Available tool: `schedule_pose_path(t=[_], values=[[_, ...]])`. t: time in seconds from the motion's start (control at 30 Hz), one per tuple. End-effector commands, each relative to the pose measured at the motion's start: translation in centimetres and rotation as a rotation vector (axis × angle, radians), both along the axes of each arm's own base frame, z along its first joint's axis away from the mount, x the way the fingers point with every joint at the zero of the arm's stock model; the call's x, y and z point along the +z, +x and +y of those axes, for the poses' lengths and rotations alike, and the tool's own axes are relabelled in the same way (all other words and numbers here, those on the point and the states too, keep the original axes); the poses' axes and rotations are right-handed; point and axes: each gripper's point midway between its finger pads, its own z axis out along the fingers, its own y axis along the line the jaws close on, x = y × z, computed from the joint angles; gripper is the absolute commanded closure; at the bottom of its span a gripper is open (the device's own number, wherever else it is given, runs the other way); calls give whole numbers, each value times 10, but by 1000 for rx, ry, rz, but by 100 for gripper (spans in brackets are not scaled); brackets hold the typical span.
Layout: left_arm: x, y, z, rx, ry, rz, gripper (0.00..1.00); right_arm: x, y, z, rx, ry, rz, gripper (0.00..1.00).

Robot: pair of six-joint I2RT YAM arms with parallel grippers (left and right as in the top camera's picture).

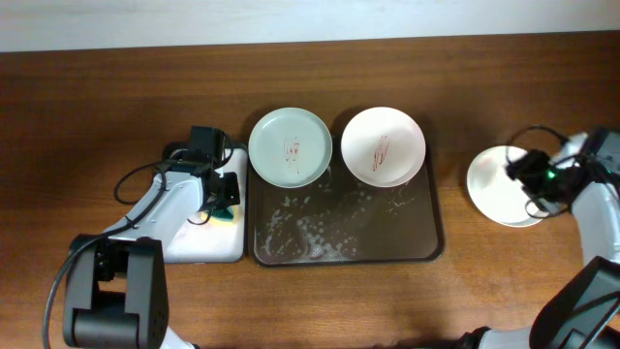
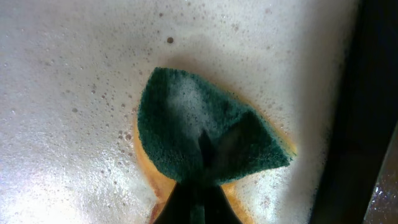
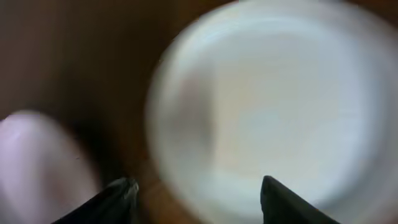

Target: Clean dirty plates on tray and stack at the side

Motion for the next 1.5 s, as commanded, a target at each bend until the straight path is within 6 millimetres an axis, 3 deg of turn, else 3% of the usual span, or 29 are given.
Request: schedule_pose_path(t=[0.0,0.07,0.13,0.2,0.23,0.27,0.3,0.33,0.37,0.43,0.5,0.57,0.67,0.73,0.8,0.9,0.97,1.03,1.07,1.13,1.2,1.33,1.47], values=[[-8,-4,3,17,12,25,97,60,40,96,486,-23,-174,35],[-8,-4,3,17,12,25,97,94,55,169,775,-178,-234,35],[-8,-4,3,17,12,25,99,100,72,218,870,-352,-288,35],[-8,-3,3,17,12,24,99,97,92,285,966,-453,-395,35],[-8,-4,3,17,12,25,99,82,101,316,1011,-455,-430,35],[-8,-4,3,17,12,25,99,70,105,327,1030,-451,-432,36],[-8,-4,3,17,12,25,99,41,109,347,1065,-437,-412,35],[-8,-4,3,17,11,25,100,22,111,355,1074,-421,-388,34],[-8,-4,1,15,4,26,100,-11,116,363,1050,-382,-345,34],[-9,-4,1,15,4,27,100,-28,127,368,1027,-371,-359,35],[-9,-4,1,15,4,26,100,-32,134,371,1021,-375,-385,35],[-9,-4,1,15,4,26,100,-47,141,365,996,-414,-370,35],[-9,-4,1,15,4,27,100,-67,137,363,1007,-406,-324,39],[-9,-5,2,15,4,29,100,-68,137,363,1007,-406,-322,54],[-9,-5,2,15,4,29,100,-69,135,363,1012,-399,-316,76],[-9,-4,2,15,5,29,100,-51,129,361,1013,-399,-313,93],[-9,-4,2,15,5,29,100,-26,107,351,992,-369,-244,96],[-9,-4,2,16,5,28,100,-16,71,343,988,-294,-115,96],[-8,-4,2,15,5,26,100,-17,52,342,1013,-248,-51,96],[-6,-1,1,15,3,16,100,-39,6,331,1039,-173,168,96],[14,0,0,13,-5,-28,100,-63,-17,321,1044,-162,260,96],[87,8,-5,4,-59,-229,100,-76,-28,317,1046,-158,288,96],[112,19,8,38,7,-339,100,-76,-27,317,1046,-159,284,96]])
